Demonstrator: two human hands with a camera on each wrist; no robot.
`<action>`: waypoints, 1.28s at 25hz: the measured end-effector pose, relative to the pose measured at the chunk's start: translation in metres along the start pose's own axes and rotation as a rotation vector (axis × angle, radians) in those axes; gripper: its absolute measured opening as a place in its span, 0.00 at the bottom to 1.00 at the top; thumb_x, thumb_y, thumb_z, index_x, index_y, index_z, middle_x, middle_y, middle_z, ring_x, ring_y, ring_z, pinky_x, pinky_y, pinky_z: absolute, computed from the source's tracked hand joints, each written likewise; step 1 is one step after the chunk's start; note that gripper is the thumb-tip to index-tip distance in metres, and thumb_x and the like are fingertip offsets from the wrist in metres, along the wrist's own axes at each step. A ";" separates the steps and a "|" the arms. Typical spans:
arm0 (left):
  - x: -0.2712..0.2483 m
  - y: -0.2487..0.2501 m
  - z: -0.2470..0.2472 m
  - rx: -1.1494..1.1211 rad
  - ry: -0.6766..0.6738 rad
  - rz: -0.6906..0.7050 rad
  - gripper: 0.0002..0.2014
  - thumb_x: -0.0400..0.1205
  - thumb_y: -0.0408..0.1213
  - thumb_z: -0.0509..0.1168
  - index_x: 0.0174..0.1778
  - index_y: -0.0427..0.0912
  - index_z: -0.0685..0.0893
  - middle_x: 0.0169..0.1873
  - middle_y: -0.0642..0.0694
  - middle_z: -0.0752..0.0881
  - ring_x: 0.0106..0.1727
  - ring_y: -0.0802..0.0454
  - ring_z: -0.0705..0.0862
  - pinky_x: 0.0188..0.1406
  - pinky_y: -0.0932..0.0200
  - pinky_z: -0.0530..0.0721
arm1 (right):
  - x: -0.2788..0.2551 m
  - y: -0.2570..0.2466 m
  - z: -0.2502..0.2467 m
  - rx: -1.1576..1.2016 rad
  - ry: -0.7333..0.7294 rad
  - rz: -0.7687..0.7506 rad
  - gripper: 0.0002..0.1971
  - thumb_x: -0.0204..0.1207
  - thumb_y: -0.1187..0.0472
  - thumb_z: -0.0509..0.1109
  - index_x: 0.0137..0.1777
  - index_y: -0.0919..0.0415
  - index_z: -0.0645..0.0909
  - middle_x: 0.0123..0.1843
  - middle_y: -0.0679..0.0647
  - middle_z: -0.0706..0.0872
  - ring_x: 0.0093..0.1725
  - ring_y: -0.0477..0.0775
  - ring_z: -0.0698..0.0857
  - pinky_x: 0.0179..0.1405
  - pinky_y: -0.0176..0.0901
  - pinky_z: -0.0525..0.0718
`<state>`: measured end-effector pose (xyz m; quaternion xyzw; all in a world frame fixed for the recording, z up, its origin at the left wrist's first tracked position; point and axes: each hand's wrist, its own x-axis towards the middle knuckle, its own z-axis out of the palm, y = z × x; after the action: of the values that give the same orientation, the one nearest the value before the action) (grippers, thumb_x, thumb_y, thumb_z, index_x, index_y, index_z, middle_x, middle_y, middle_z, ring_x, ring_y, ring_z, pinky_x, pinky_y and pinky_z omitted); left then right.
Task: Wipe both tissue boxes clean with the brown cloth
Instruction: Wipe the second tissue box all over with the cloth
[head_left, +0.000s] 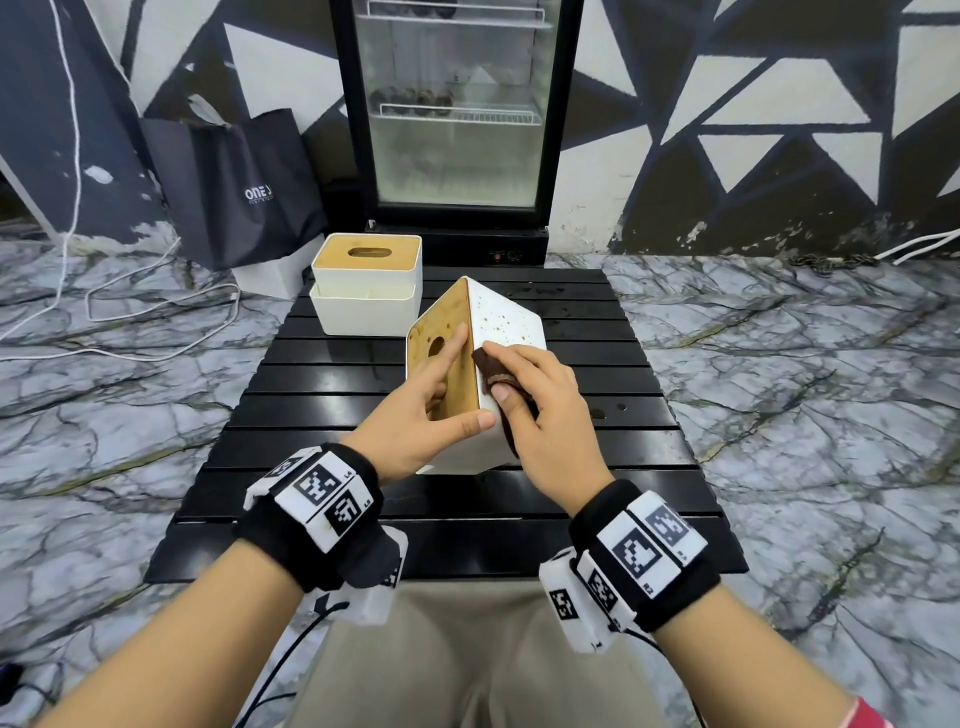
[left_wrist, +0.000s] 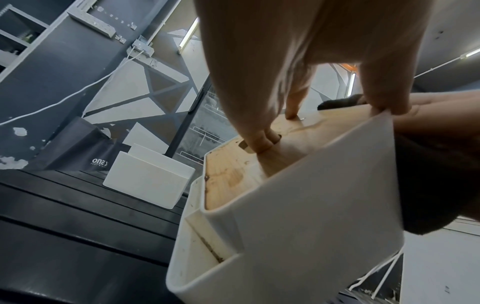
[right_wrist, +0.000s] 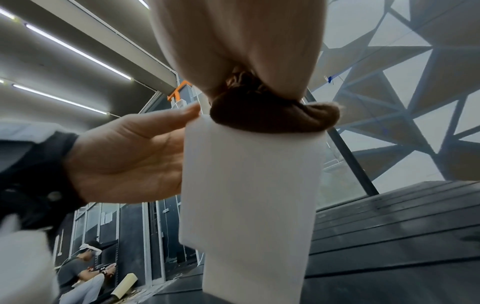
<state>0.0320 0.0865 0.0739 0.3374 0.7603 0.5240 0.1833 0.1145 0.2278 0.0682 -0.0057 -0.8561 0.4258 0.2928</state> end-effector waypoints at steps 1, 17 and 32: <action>0.000 0.000 -0.001 0.000 0.001 0.005 0.45 0.64 0.59 0.71 0.73 0.76 0.52 0.69 0.43 0.75 0.68 0.50 0.77 0.73 0.58 0.72 | 0.005 0.000 0.000 0.007 -0.002 0.005 0.18 0.79 0.63 0.61 0.69 0.51 0.75 0.60 0.41 0.75 0.61 0.47 0.70 0.60 0.16 0.60; 0.001 0.007 -0.006 -0.072 0.049 -0.024 0.44 0.70 0.53 0.70 0.74 0.77 0.48 0.68 0.55 0.76 0.62 0.63 0.81 0.62 0.68 0.74 | 0.004 0.002 0.008 0.006 0.027 0.027 0.19 0.80 0.66 0.59 0.71 0.54 0.73 0.64 0.44 0.75 0.65 0.45 0.67 0.64 0.20 0.58; -0.010 0.004 -0.004 -0.120 0.031 -0.008 0.40 0.72 0.45 0.68 0.71 0.77 0.50 0.65 0.57 0.78 0.60 0.54 0.83 0.60 0.69 0.79 | 0.035 0.007 0.007 -0.047 0.070 -0.014 0.20 0.79 0.70 0.59 0.69 0.56 0.74 0.65 0.52 0.78 0.64 0.53 0.71 0.66 0.35 0.62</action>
<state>0.0381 0.0775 0.0786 0.3147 0.7316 0.5730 0.1933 0.0803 0.2361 0.0778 -0.0213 -0.8551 0.4031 0.3254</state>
